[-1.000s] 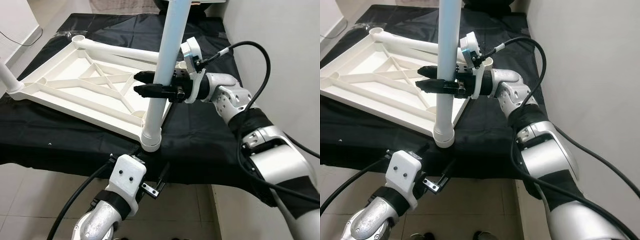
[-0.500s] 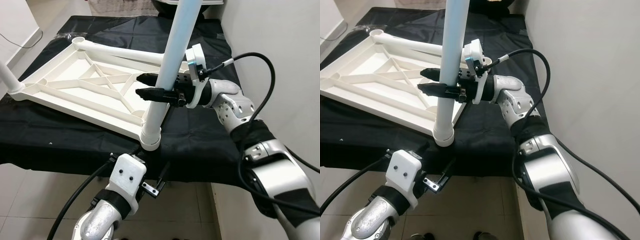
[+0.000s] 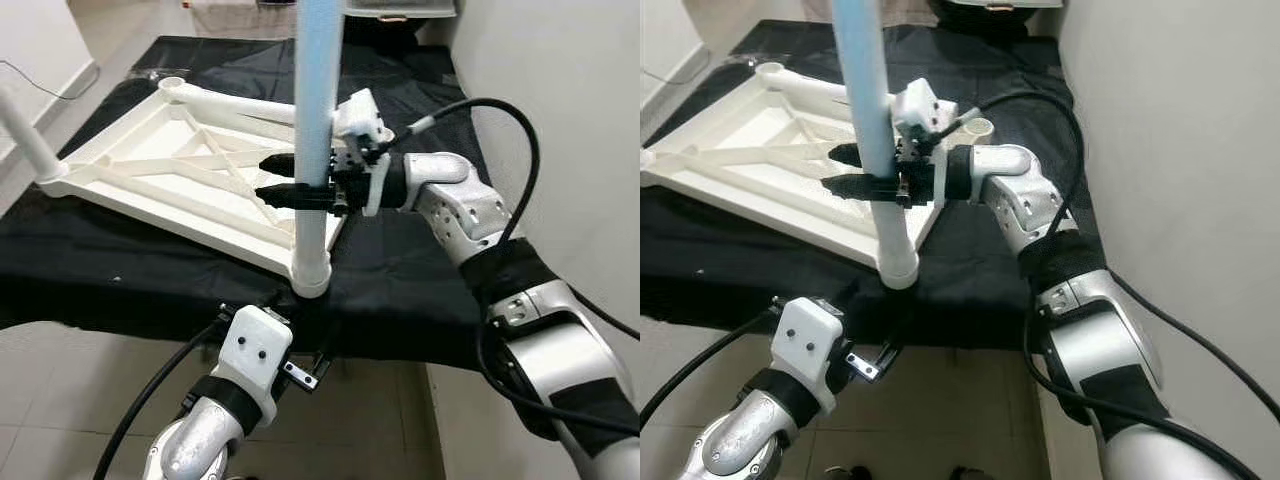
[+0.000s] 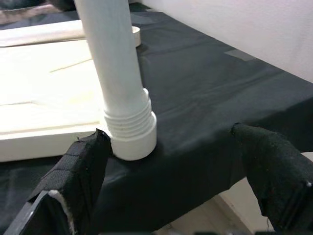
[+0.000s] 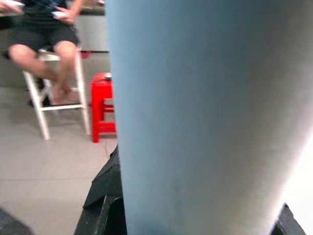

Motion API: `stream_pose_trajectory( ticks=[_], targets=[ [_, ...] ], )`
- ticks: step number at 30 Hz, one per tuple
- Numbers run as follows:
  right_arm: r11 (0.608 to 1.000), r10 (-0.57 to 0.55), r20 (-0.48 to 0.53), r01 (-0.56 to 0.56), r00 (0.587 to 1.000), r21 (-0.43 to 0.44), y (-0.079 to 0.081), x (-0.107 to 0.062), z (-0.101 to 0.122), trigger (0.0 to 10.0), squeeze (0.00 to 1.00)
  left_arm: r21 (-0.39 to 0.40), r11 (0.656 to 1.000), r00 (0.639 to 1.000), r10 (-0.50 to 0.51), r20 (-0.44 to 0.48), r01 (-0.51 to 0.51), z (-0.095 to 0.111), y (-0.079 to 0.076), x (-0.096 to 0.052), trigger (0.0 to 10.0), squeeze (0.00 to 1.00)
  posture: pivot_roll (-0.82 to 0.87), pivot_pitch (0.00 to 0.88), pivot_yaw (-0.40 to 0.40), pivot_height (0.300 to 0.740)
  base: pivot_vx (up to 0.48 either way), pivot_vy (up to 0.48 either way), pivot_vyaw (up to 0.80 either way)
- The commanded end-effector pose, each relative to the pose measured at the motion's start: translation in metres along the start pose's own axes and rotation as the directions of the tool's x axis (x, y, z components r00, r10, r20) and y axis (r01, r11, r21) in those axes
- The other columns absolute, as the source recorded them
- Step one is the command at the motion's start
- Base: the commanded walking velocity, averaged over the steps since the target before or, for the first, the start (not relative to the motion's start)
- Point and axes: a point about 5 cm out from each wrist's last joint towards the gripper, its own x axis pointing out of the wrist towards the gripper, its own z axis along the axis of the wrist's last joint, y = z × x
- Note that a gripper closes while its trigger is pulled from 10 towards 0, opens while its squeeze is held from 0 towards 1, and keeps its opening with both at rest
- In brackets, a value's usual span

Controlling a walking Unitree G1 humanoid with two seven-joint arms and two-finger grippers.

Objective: Building children table

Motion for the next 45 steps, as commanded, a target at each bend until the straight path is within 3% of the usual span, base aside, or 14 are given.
stream_pose_trajectory(
  ticks=[1,7,16,18,20,26,27,31,36,38,39,42,43,45],
  targets=[
    [0.969,-0.121,-0.290,0.177,0.949,0.174,0.001,-0.012,-0.074,10.0,0.00,0.008,1.000,1.000,0.005,-0.025,-0.005,-0.006,0.001,-0.001,10.0,0.00,0.14,0.248,-0.052,0.740,0.000,0.000,0.00],
    [0.951,-0.190,-0.285,0.249,0.939,0.185,-0.004,-0.011,-0.075,10.0,0.00,0.009,1.000,1.000,0.005,-0.025,-0.005,-0.006,0.001,-0.001,10.0,0.00,0.14,0.249,-0.052,0.740,0.000,0.000,0.00],
    [0.833,-0.456,-0.248,0.508,0.855,0.218,-0.018,-0.016,-0.079,10.0,0.00,0.012,1.000,1.000,0.009,-0.026,-0.009,-0.006,0.001,-0.001,10.0,0.00,0.14,0.254,-0.051,0.740,0.000,0.000,0.00],
    [0.789,-0.520,-0.257,0.573,0.815,0.222,-0.022,-0.019,-0.081,10.0,0.00,0.012,1.000,1.000,0.009,-0.026,-0.009,-0.006,0.001,-0.001,10.0,0.00,0.14,0.254,-0.050,0.740,0.000,0.000,0.00],
    [0.669,-0.650,-0.272,0.704,0.710,0.239,-0.029,-0.028,-0.087,10.0,0.00,0.013,1.000,1.000,0.010,-0.027,-0.010,-0.006,0.002,-0.001,10.0,0.00,0.14,0.256,-0.051,0.740,0.000,0.000,0.00],
    [0.543,-0.749,-0.292,0.803,0.595,0.243,-0.033,-0.037,-0.093,10.0,0.00,0.014,1.000,1.000,0.012,-0.028,-0.011,-0.006,0.002,-0.001,10.0,0.00,0.14,0.260,-0.049,0.740,0.000,0.000,0.00],
    [0.481,-0.792,-0.291,0.842,0.537,0.244,-0.035,-0.040,-0.093,10.0,0.00,0.014,1.000,1.000,0.011,-0.028,-0.011,-0.006,0.002,-0.001,10.0,0.00,0.14,0.260,-0.049,0.740,0.000,0.000,0.00],
    [0.382,-0.847,-0.292,0.891,0.443,0.243,-0.038,-0.043,-0.093,10.0,0.00,0.015,1.000,1.000,0.011,-0.027,-0.010,-0.006,0.002,-0.001,10.0,0.00,0.14,0.260,-0.048,0.740,0.000,0.000,0.00],
    [0.278,-0.886,-0.325,0.941,0.329,0.194,-0.037,-0.040,-0.096,10.0,0.00,0.017,1.000,1.000,0.013,-0.025,-0.012,-0.005,0.003,0.000,10.0,0.00,0.14,0.259,-0.049,0.740,0.000,0.000,0.00],
    [0.278,-0.886,-0.325,0.941,0.329,0.194,-0.037,-0.040,-0.096,10.0,0.00,0.017,1.000,1.000,0.013,-0.025,-0.012,-0.005,0.003,0.000,10.0,0.00,0.14,0.259,-0.049,0.740,0.000,0.000,0.00],
    [0.227,-0.897,-0.347,0.959,0.274,0.171,-0.036,-0.038,-0.099,10.0,0.00,0.019,1.000,1.000,0.014,-0.024,-0.014,-0.005,0.003,0.000,10.0,0.00,0.14,0.259,-0.051,0.740,0.000,0.000,0.00],
    [0.227,-0.897,-0.347,0.959,0.274,0.171,-0.036,-0.038,-0.099,10.0,0.00,0.019,1.000,1.000,0.014,-0.024,-0.014,-0.005,0.003,0.000,10.0,0.00,0.14,0.259,-0.051,0.740,0.000,0.000,0.00],
    [0.139,-0.912,-0.366,0.980,0.183,0.143,-0.035,-0.038,-0.100,10.0,0.00,0.019,1.000,1.000,0.017,-0.022,-0.017,-0.005,0.004,0.000,10.0,0.00,0.14,0.258,-0.050,0.740,0.000,0.000,0.00],
    [0.139,-0.912,-0.366,0.980,0.183,0.143,-0.035,-0.038,-0.100,10.0,0.00,0.019,1.000,1.000,0.017,-0.022,-0.017,-0.005,0.004,0.000,10.0,0.00,0.14,0.258,-0.050,0.740,0.000,0.000,0.00]
  ],
)
